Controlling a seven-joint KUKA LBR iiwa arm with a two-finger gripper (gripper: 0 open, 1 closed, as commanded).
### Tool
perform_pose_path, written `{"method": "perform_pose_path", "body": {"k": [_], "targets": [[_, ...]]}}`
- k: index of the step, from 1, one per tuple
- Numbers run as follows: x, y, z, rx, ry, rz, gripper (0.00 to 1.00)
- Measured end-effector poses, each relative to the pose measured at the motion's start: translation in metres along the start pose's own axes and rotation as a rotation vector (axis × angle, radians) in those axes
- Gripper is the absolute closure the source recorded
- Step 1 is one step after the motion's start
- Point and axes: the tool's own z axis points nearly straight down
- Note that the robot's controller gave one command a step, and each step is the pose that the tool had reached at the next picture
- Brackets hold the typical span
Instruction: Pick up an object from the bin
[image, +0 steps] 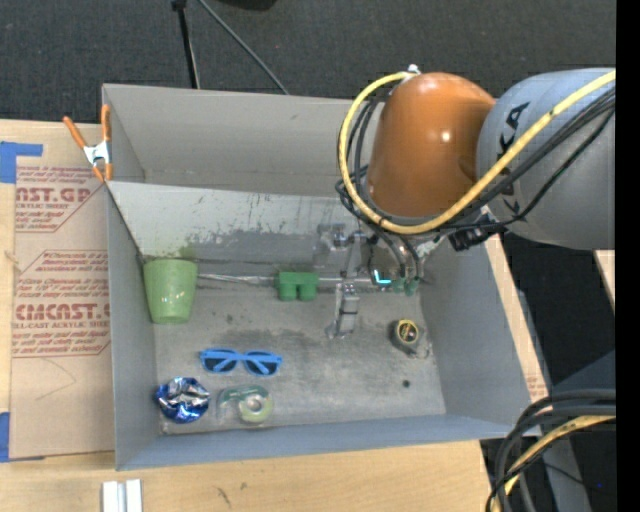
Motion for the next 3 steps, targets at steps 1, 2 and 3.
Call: {"method": "perform_pose_path", "body": {"k": [1,2,3], "targets": [[0.046,0.053,0.147,0.0,0.001,-0.349,0.0],[0.014,0.085,0.164,-0.001,-0.009,-0.359,0.0],[0.015,0.083,0.163,0.0,-0.007,-0.356,1.0]]}}
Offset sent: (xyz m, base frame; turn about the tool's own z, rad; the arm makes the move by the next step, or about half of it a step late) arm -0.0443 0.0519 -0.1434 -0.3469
